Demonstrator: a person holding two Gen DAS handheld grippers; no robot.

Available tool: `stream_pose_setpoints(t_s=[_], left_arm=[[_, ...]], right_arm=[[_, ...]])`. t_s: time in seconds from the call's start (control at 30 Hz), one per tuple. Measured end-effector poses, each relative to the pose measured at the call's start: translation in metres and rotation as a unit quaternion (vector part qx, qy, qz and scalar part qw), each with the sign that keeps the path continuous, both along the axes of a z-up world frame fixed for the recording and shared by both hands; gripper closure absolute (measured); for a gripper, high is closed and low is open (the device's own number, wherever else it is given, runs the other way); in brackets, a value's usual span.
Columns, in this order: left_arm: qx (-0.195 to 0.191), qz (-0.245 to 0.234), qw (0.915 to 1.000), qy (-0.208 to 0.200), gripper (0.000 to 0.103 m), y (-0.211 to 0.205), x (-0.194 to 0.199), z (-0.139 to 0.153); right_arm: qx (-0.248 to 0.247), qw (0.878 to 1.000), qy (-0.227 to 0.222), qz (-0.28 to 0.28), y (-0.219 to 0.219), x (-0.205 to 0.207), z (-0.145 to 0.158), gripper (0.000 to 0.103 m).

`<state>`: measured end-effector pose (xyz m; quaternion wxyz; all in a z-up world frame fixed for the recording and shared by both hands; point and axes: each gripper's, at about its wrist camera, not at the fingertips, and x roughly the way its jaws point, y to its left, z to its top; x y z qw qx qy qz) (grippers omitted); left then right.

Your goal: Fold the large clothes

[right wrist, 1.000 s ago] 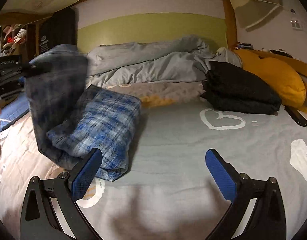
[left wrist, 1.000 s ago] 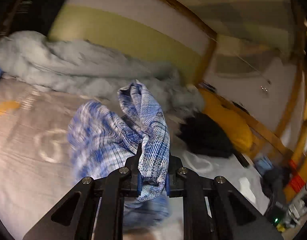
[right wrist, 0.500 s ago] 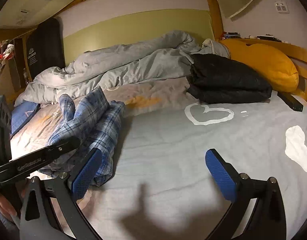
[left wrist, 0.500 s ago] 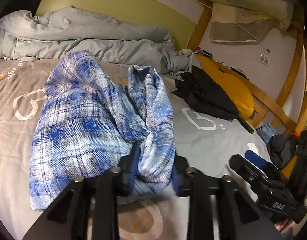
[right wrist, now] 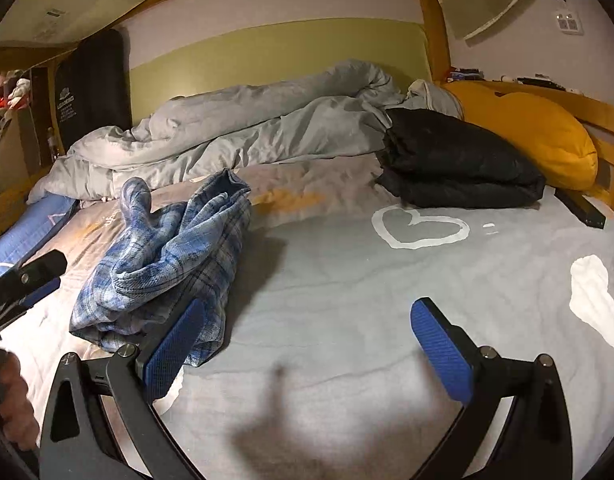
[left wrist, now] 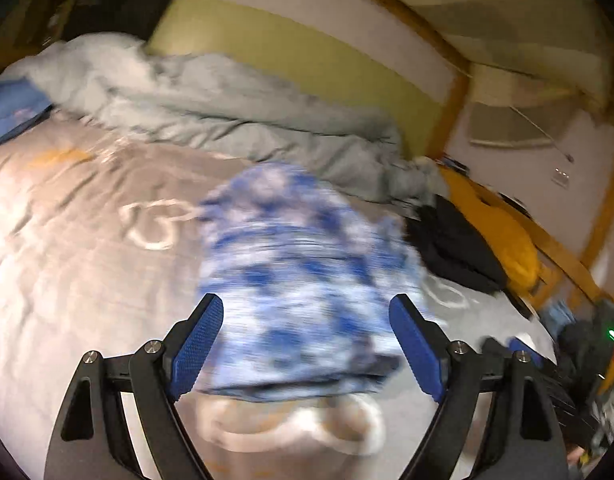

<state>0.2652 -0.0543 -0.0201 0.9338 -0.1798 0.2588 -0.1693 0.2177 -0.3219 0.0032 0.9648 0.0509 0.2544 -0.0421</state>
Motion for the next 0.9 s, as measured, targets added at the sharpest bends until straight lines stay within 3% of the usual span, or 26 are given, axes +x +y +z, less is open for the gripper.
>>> stream_pose_setpoints(t_s=[0.1, 0.23, 0.4, 0.57, 0.67, 0.73, 0.77, 0.9], left_arm=[[0.0, 0.026, 0.9991, 0.033, 0.017, 0.017, 0.015, -0.017], [0.007, 0.02, 0.9978, 0.063, 0.017, 0.02, 0.025, -0.041], [0.017, 0.017, 0.9983, 0.054, 0.017, 0.015, 0.021, -0.046], [0.01, 0.015, 0.9984, 0.054, 0.017, 0.016, 0.021, -0.049], [0.008, 0.016, 0.9986, 0.049, 0.017, 0.016, 0.02, -0.048], [0.01, 0.016, 0.9987, 0.047, 0.017, 0.016, 0.018, -0.048], [0.01, 0.016, 0.9988, 0.046, 0.017, 0.016, 0.018, -0.048], [0.009, 0.016, 0.9987, 0.047, 0.017, 0.016, 0.018, -0.048]], right_arm=[[-0.002, 1.0, -0.002, 0.007, 0.003, 0.001, 0.007, 0.001], [-0.001, 0.999, -0.006, 0.039, 0.009, 0.013, 0.03, 0.001], [-0.01, 0.991, 0.012, 0.134, 0.037, 0.049, 0.075, 0.001], [-0.01, 0.974, 0.057, 0.22, 0.085, 0.11, 0.103, 0.001], [-0.001, 0.963, 0.109, 0.248, 0.114, 0.155, 0.093, 0.001], [0.01, 0.958, 0.14, 0.25, 0.128, 0.181, 0.079, 0.009], [0.007, 0.958, 0.15, 0.246, 0.135, 0.191, 0.074, 0.018], [-0.025, 0.954, 0.171, 0.243, 0.161, 0.218, 0.049, 0.032]])
